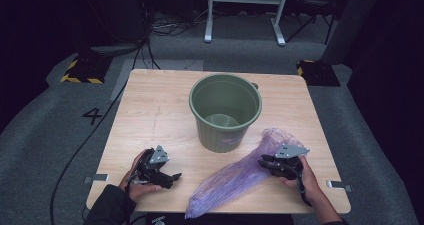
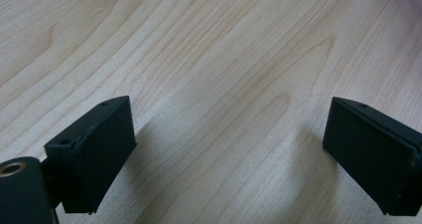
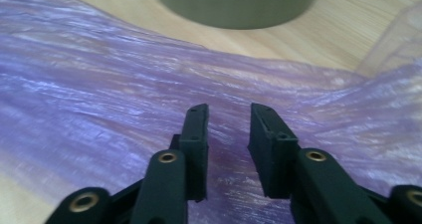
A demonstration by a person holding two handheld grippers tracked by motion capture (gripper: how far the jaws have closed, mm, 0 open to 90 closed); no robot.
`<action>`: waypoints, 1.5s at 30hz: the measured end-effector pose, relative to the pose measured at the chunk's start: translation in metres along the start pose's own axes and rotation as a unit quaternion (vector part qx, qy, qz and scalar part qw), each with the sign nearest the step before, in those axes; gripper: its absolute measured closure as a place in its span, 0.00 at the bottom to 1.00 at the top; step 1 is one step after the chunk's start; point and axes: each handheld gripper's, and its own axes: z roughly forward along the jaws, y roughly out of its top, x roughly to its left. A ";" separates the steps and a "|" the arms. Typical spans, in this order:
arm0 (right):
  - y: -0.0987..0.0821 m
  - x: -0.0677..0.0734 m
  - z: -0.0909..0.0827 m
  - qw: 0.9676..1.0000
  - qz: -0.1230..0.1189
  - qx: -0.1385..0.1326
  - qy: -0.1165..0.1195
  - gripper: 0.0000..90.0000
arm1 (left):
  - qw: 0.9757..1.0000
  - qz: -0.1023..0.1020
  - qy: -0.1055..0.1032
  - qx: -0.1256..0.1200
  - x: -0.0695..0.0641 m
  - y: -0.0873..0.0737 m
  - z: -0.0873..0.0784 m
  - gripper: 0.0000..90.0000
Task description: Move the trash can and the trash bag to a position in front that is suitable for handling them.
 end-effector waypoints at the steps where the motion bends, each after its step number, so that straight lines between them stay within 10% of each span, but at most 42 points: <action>1: -0.001 -0.002 0.001 1.000 0.000 0.001 -0.004 0.78 | 1.000 0.000 0.000 0.000 0.000 0.000 0.000 0.06; 15: -0.003 -0.044 0.004 0.999 0.019 0.006 -0.048 0.78 | 1.000 -0.001 0.001 0.000 0.000 0.001 0.001 0.06; 22: -0.007 -0.066 -0.005 0.996 0.037 0.002 -0.077 0.63 | 1.000 -0.002 0.001 0.000 0.000 0.001 0.001 0.06; 30: 0.001 -0.050 -0.018 0.998 0.018 -0.012 -0.057 0.32 | 1.000 -0.003 0.002 -0.001 0.000 0.001 0.001 0.06; 37: 0.018 -0.025 -0.019 0.999 -0.008 -0.045 -0.031 0.23 | 1.000 -0.004 0.002 -0.001 0.000 0.001 0.001 0.06; 45: 0.013 -0.026 0.004 0.998 0.011 -0.016 -0.053 0.21 | 1.000 -0.005 0.004 -0.001 -0.001 0.001 0.001 0.07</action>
